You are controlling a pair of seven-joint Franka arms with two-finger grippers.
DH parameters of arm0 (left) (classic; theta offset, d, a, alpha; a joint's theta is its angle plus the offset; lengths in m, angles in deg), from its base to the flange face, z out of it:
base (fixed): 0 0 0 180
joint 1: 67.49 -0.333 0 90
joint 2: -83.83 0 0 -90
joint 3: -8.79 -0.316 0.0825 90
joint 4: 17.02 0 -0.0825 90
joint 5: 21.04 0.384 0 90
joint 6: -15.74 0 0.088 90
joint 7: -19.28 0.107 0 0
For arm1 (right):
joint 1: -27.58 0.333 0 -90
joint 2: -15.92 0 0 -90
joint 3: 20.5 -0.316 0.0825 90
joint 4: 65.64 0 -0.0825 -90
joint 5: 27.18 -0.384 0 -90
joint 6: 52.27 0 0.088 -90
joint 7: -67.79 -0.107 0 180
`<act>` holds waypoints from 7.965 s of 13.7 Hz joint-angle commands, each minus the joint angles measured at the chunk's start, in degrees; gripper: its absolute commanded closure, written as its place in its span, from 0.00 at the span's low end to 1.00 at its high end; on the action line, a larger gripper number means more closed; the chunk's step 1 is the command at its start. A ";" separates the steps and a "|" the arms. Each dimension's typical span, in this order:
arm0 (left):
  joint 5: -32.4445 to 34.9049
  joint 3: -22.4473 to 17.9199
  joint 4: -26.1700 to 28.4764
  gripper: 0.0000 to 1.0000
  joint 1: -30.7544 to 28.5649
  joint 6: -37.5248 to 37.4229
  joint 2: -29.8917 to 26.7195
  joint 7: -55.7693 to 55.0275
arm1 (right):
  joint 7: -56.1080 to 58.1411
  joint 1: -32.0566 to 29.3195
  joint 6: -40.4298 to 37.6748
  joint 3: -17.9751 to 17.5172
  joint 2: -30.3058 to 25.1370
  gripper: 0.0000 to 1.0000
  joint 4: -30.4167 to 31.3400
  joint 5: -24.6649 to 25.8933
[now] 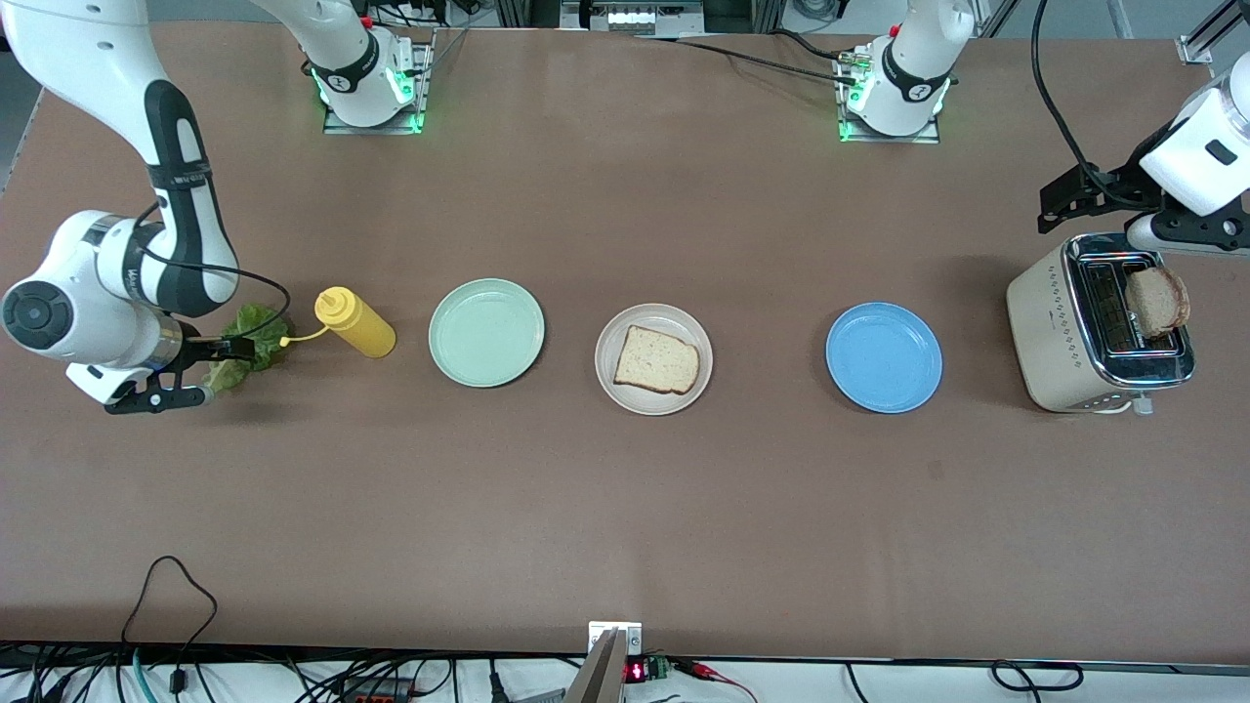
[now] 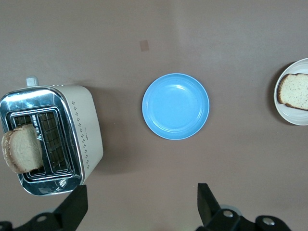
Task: Make sandwich in beige plate with both arms
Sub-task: 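Grasp the green lettuce leaf with the right gripper, then carry the lettuce leaf over the beige plate with the right gripper, then lower the lettuce onto the bread and open the right gripper, then withdraw the right gripper while the left gripper reaches the toaster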
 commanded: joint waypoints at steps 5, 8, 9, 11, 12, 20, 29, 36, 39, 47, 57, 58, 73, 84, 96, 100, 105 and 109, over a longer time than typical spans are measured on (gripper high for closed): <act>-0.53 -0.29 -0.07 0.00 0.40 -0.41 -0.06 1.07 | -0.01 -1.36 8.58 0.89 2.91 0.00 1.95 1.21; -0.53 -0.29 -0.07 0.00 0.40 -0.41 -0.15 1.07 | 1.84 -1.80 11.31 0.80 3.70 0.11 1.95 1.30; -0.53 -0.29 -0.07 0.00 0.40 -0.41 -0.06 1.07 | 2.01 -1.89 11.93 0.80 4.05 0.20 2.04 1.30; -0.53 -0.29 -0.07 0.00 0.40 -0.41 -0.06 1.07 | 2.80 -2.59 13.16 0.63 4.84 0.32 2.13 1.30; -0.53 -0.29 -0.07 0.00 0.40 -0.41 -0.06 1.07 | 2.89 -2.68 13.60 0.63 5.02 0.42 2.13 1.30; -0.53 -0.29 -0.07 0.00 0.49 -0.41 -0.06 1.15 | 4.91 -1.89 13.08 0.63 4.93 1.00 2.04 1.30; -0.53 -0.29 -0.07 0.00 0.40 -0.41 -0.06 1.15 | 30.62 -1.28 -10.89 0.36 -1.74 1.00 -11.65 0.33; -0.53 -0.29 -0.07 0.00 0.31 -0.41 -0.06 1.15 | 50.60 4.87 -29.27 0.19 -8.24 1.00 -21.58 -4.39; -0.53 -0.29 -0.07 0.00 0.23 -0.41 -0.06 1.15 | 51.94 10.22 -35.60 0.19 -8.51 1.00 -27.56 -7.40; -0.53 -0.29 -0.07 0.00 0.23 -0.41 -0.06 1.15 | 50.88 26.65 -32.38 0.19 -5.80 1.00 -30.21 -21.45; -0.53 -0.29 -0.07 0.00 0.14 -0.41 -0.06 1.15 | 35.78 40.64 -9.98 -1.92 8.88 1.00 -34.96 -29.29; -0.53 -0.29 -0.07 0.00 0.14 -0.41 -0.06 1.15 | 34.98 41.61 -6.82 -1.92 10.37 1.00 -34.87 -29.29; -0.53 -0.29 -0.07 0.00 0.05 -0.41 -0.06 1.15 | 22.67 46.36 15.01 -5.79 21.54 0.01 -36.54 -28.50; -0.62 -0.64 -0.16 0.00 -0.21 -0.41 0.90 1.07 | 21.01 45.57 -10.02 9.31 9.86 0.00 -36.63 -29.12; 4.39 -1.17 -1.56 0.00 -20.85 3.19 14.00 14.24 | -17.56 45.40 -17.86 15.39 6.60 0.00 -43.22 -36.67; 4.31 -1.08 -0.87 0.00 -27.63 9.51 18.74 25.40 | -22.32 41.55 -27.14 15.31 5.99 0.00 -43.40 -36.06; 3.96 -0.99 1.34 0.28 -28.78 9.87 20.59 27.34 | -26.55 35.04 -36.92 15.13 3.09 0.00 -44.36 -30.71; 2.47 -0.90 1.51 0.36 -28.86 9.96 21.74 27.35 | -25.93 27.06 -42.28 10.15 1.25 0.00 -44.28 -22.20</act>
